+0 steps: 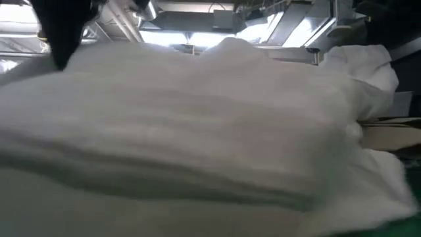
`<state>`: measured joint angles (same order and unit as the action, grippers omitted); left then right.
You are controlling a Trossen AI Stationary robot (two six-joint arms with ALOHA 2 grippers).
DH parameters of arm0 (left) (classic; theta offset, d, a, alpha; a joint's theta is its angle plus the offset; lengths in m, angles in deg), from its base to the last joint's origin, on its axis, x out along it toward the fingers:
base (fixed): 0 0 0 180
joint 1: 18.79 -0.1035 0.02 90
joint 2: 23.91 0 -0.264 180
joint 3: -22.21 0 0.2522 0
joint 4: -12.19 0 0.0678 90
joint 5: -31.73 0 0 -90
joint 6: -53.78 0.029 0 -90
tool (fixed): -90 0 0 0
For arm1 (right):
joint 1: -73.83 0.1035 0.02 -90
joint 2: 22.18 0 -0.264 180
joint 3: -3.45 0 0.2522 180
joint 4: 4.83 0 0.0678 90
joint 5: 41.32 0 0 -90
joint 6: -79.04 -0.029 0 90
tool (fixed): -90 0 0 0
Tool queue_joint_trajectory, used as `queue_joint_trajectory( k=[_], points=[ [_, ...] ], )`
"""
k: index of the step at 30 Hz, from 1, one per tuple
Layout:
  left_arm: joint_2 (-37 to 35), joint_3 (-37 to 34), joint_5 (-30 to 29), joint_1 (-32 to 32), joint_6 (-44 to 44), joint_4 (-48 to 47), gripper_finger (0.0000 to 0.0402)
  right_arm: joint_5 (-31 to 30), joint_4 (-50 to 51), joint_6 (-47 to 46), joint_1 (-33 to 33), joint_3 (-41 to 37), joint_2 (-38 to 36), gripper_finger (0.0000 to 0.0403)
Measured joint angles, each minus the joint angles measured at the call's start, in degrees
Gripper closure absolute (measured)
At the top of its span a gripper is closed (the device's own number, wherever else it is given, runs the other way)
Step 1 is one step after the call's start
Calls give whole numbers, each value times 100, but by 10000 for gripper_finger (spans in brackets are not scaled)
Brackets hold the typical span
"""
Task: Fold Laundry from Bin
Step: Fold the white polo shirt
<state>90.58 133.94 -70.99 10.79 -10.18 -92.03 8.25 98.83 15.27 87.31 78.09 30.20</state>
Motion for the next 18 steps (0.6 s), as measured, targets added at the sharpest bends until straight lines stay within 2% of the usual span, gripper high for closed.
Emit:
queue_joint_trajectory(
  k=[9, 18],
  points=[
    [-461, 75, -525, -274, 173, 42, 401, -3, -3, 0, 0, 0, 0, 397],
    [-1738, -715, -735, -498, 756, 51, 401, -2, -121, 0, 0, 1, 0, 397]
  ],
)
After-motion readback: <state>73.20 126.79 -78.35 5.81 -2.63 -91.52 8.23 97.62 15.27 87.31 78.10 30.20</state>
